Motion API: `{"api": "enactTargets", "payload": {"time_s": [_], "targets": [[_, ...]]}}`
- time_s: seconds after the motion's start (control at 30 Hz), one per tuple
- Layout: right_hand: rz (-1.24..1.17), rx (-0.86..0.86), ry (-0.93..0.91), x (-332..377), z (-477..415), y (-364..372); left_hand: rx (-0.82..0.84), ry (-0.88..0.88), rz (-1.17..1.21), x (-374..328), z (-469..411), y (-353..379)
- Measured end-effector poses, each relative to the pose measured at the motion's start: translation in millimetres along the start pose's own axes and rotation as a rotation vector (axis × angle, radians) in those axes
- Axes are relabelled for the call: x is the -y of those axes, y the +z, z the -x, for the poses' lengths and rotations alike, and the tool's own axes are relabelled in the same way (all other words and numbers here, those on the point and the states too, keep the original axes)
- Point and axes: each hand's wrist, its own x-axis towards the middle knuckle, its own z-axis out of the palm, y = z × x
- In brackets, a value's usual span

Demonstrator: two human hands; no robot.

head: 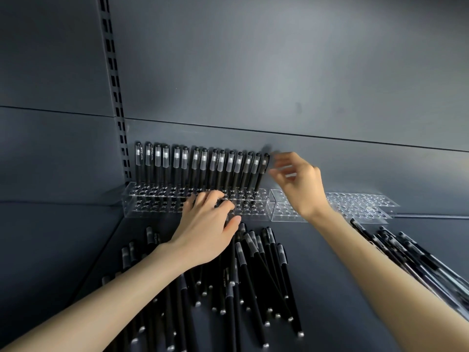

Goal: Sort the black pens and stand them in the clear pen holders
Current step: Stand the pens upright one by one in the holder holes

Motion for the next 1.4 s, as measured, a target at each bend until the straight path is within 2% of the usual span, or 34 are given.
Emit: {"api": "enactTargets", "payload": {"time_s": [0.2, 0.43, 0.6, 1.0, 1.1, 1.23, 1.4], "targets": [[-0.077, 0.171, 0.000, 6, 46, -15, -0.052, -0.089, 0.010, -19, 35, -8], [-0.008, 0.565, -0.187, 4, 99, -19, -0.045, -0.357, -0.038, -58, 96, -8], [0.045, 0.744, -0.211, 1, 117, -13, -0.098, -0.359, -0.015, -75, 108, 5], [0.017, 0.660, -0.174, -5, 123, -13, -0.364, -0.417, 0.079, -77, 98, 12], [0.032, 0.659, -0.169, -3, 123, -14, -0.380, -0.454, 0.100, -78, 100, 11], [0.032, 0.672, -0.168, -1, 123, -15, -0.374, -0.572, 0.278, -76, 100, 10], [0.033, 0.678, -0.166, -1, 124, -16, -0.472, -0.634, 0.424, -69, 104, 4]]}}
